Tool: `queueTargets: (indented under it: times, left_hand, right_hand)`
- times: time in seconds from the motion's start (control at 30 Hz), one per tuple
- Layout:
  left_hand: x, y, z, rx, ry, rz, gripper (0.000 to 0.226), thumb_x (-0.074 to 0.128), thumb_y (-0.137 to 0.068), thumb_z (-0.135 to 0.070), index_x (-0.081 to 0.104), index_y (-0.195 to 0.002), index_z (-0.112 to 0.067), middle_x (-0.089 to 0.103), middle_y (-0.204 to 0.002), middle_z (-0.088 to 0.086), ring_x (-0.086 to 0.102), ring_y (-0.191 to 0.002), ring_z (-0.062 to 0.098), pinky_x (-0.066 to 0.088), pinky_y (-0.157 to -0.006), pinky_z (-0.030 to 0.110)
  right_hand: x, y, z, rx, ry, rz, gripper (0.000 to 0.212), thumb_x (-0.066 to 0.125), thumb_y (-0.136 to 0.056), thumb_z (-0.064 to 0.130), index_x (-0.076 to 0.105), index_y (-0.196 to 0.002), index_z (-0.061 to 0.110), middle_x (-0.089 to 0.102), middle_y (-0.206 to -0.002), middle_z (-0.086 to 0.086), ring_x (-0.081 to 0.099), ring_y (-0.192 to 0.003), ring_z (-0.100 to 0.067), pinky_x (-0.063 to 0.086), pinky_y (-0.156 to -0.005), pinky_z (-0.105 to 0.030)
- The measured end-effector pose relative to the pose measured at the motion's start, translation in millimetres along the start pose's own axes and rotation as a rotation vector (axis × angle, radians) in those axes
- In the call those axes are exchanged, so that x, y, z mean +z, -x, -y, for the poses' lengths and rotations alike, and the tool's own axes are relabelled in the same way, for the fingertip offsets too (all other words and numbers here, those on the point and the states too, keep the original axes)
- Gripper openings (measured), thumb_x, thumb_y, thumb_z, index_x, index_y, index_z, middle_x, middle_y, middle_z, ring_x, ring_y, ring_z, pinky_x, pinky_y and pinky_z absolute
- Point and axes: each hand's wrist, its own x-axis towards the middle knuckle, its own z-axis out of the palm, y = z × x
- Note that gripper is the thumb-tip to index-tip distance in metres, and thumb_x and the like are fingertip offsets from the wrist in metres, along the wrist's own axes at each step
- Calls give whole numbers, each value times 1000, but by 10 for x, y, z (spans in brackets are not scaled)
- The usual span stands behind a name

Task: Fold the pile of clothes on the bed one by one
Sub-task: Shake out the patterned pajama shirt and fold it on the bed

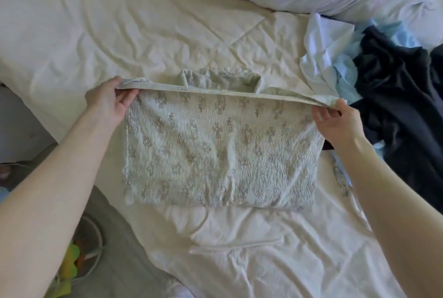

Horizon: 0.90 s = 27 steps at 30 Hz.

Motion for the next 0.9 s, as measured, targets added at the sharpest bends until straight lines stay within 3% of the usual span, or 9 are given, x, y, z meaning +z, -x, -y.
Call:
queueTargets:
  times: [0.13, 0.23, 0.37, 0.5, 0.57, 0.63, 0.73, 0.8, 0.9]
  left_hand:
    - [203, -135, 7, 4, 41, 12, 7, 56, -92, -1, 53, -86, -3, 62, -86, 13, 67, -68, 18, 59, -67, 30]
    - [200, -197, 157, 24, -114, 83, 21, 53, -94, -3, 54, -114, 1, 63, -97, 9, 66, -90, 20, 58, -69, 27]
    - [-176, -8, 561, 461, -752, 191, 41, 48, -97, -13, 45, -138, -7, 57, -125, 2, 53, -111, 6, 42, -90, 9]
    - [-753, 297, 1005, 812, -1138, 261, 44, 49, -97, -18, 41, -139, -7, 43, -142, 9, 37, -133, 20, 29, -112, 30]
    - [-1043, 424, 1210, 723, -1127, 110, 46, 50, -97, -20, 39, -138, -3, 42, -140, 15, 38, -132, 28, 32, -110, 38]
    - [-1300, 535, 1367, 504, -1014, -64, 47, 49, -97, -25, 41, -135, 1, 46, -135, 20, 45, -126, 31, 38, -101, 36]
    - [-1573, 594, 1519, 98, -869, -214, 49, 49, -96, -40, 49, -126, -2, 57, -122, 17, 57, -108, 30, 45, -89, 34]
    - [-1612, 568, 1523, -206, -554, -126, 45, 50, -95, -41, 48, -124, -7, 57, -118, 13, 61, -94, 25, 50, -84, 37]
    - [-1599, 480, 1424, -328, -209, -136, 19, 54, -95, -24, 54, -107, -10, 61, -111, 7, 60, -87, 16, 47, -91, 34]
  right_hand:
    - [181, -174, -43, 12, -69, -13, 24, 48, -96, 5, 57, -118, 5, 65, -115, -8, 67, -96, -26, 58, -65, -39]
    - [172, -190, -163, -11, 44, -46, 40, 38, -100, 11, 38, -141, 7, 48, -139, -10, 56, -116, -29, 54, -88, -40]
    - [-123, 128, -540, -316, 746, -166, 39, 43, -100, 16, 41, -138, 13, 51, -135, -6, 56, -113, -16, 48, -91, -27]
    - [-633, 587, -1006, -682, 1438, 38, 36, 43, -99, 18, 46, -135, 10, 49, -134, -8, 45, -124, -20, 37, -105, -35]
    - [-859, 698, -1139, -744, 1492, -67, 35, 46, -97, 11, 48, -131, 3, 45, -139, -14, 41, -132, -28, 32, -109, -46]
    - [-1081, 724, -1152, -650, 1512, -352, 38, 47, -96, 16, 47, -132, 3, 46, -138, -18, 44, -126, -36, 34, -103, -49]
    - [-1339, 696, -1049, -174, 1258, -629, 32, 51, -94, 33, 58, -109, 6, 58, -107, -19, 54, -100, -33, 45, -81, -43]
    - [-1392, 645, -946, 122, 806, -561, 28, 58, -92, 35, 55, -89, 7, 53, -83, -12, 52, -76, -27, 48, -71, -38]
    - [-1479, 559, -797, 204, 434, -473, 29, 55, -95, 16, 54, -119, -1, 56, -117, -14, 60, -95, -24, 49, -92, -32]
